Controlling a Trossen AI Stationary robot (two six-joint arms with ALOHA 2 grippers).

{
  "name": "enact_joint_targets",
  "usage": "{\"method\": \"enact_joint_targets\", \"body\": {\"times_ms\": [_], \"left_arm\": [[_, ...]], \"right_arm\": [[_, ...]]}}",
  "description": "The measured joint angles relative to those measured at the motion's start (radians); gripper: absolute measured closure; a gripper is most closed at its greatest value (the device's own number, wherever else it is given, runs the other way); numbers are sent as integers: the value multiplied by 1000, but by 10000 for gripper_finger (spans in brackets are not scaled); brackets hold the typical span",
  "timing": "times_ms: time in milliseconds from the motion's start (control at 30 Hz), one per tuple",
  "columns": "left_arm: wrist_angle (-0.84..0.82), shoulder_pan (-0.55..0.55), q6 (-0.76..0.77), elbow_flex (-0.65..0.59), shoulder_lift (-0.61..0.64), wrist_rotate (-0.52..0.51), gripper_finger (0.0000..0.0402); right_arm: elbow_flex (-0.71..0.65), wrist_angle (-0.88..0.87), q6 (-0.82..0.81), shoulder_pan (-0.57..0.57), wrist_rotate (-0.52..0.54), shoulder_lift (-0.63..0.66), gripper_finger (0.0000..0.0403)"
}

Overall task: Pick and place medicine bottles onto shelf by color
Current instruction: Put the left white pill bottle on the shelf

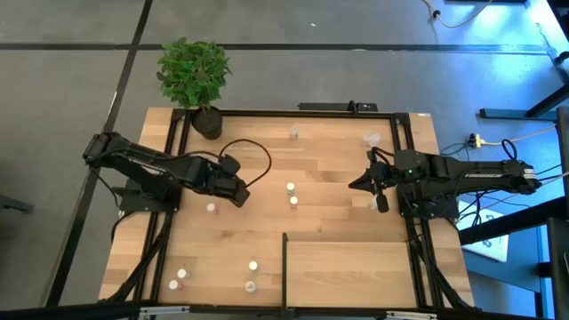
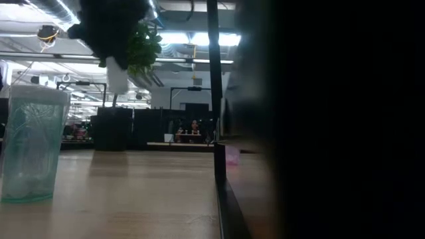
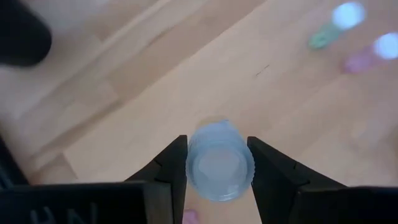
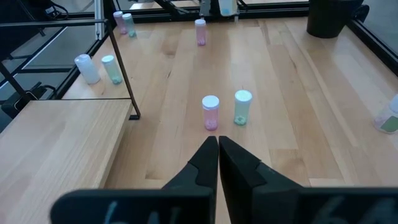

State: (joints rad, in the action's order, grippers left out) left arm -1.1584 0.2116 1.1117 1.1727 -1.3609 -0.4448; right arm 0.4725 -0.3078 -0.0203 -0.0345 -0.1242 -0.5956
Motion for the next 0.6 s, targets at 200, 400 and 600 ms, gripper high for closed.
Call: {"method": "enact_joint_targets", "body": {"times_ms": [200,400,600], "left_arm": [[32,13,-125,103,0,-10,276],[117,21,-243,149,0,-9,276],[221,6,-333,149,-33,39,276]], "right_arm": [[0,0,0,0,0,0,385],[0,0,0,0,0,0,385],[0,0,2,0,0,0,385]]}}
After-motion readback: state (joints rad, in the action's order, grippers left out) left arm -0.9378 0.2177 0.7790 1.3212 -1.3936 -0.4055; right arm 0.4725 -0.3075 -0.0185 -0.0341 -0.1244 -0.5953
